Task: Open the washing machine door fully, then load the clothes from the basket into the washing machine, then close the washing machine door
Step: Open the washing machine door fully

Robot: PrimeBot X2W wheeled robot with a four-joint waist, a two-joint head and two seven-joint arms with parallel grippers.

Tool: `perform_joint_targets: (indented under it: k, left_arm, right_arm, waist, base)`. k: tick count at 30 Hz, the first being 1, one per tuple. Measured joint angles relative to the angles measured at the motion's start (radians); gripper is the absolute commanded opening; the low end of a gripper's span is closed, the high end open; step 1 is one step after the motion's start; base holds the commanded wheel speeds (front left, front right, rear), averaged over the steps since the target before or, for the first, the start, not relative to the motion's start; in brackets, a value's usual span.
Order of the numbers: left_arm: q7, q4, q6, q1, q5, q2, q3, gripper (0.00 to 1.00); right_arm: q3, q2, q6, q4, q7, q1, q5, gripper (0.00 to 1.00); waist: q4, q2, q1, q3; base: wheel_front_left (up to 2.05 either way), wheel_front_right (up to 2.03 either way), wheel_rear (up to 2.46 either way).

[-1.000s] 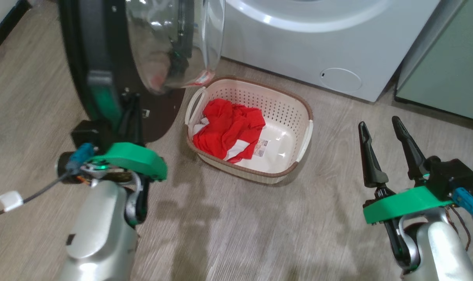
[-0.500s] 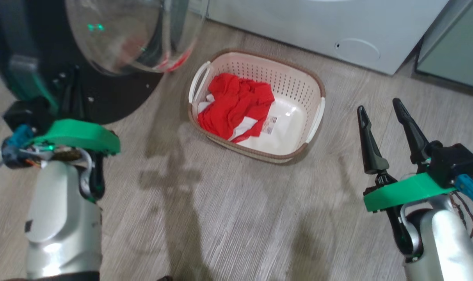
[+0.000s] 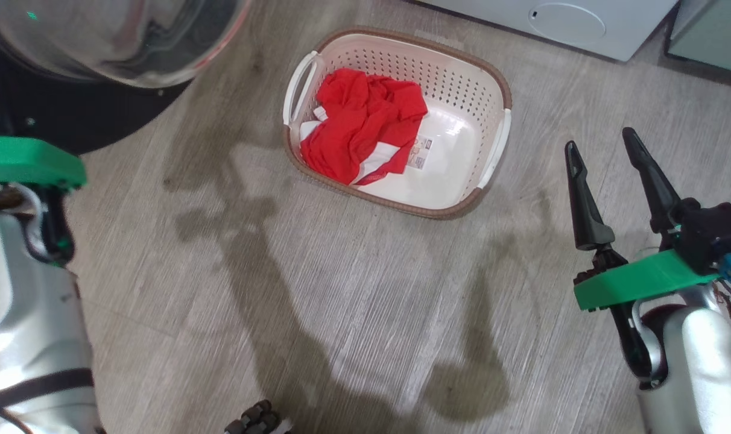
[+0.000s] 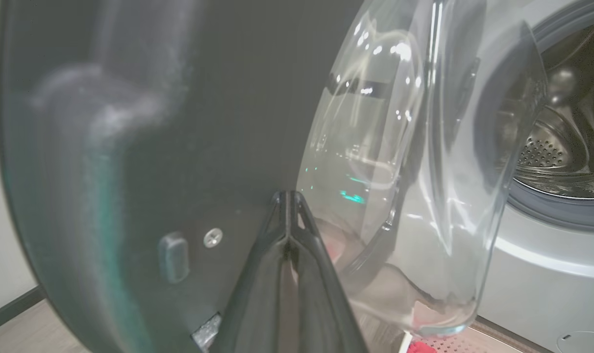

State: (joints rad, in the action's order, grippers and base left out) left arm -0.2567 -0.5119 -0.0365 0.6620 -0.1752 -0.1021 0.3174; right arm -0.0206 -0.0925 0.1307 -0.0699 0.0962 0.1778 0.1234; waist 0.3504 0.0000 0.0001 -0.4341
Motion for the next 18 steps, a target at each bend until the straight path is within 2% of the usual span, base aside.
perform_joint_targets:
  k: [11, 18]
  left_arm:
    - [0.000, -0.051, -0.032, 0.079, 0.025, -0.050, 0.101, 0.00]
    - [0.000, -0.059, -0.044, 0.106, 0.038, -0.054, 0.140, 0.00]
  right_arm:
    - [0.008, -0.010, 0.000, -0.029, -0.019, 0.017, -0.005, 1.00]
    - [0.012, -0.017, 0.000, -0.039, -0.026, 0.017, -0.009, 1.00]
  waist:
    - [-0.018, 0.0000, 0.0000, -0.038]
    - [-0.014, 0.0000, 0.0000, -0.049]
  base:
    - [0.00, 0.00, 0.00]
    - [0.00, 0.00, 0.00]
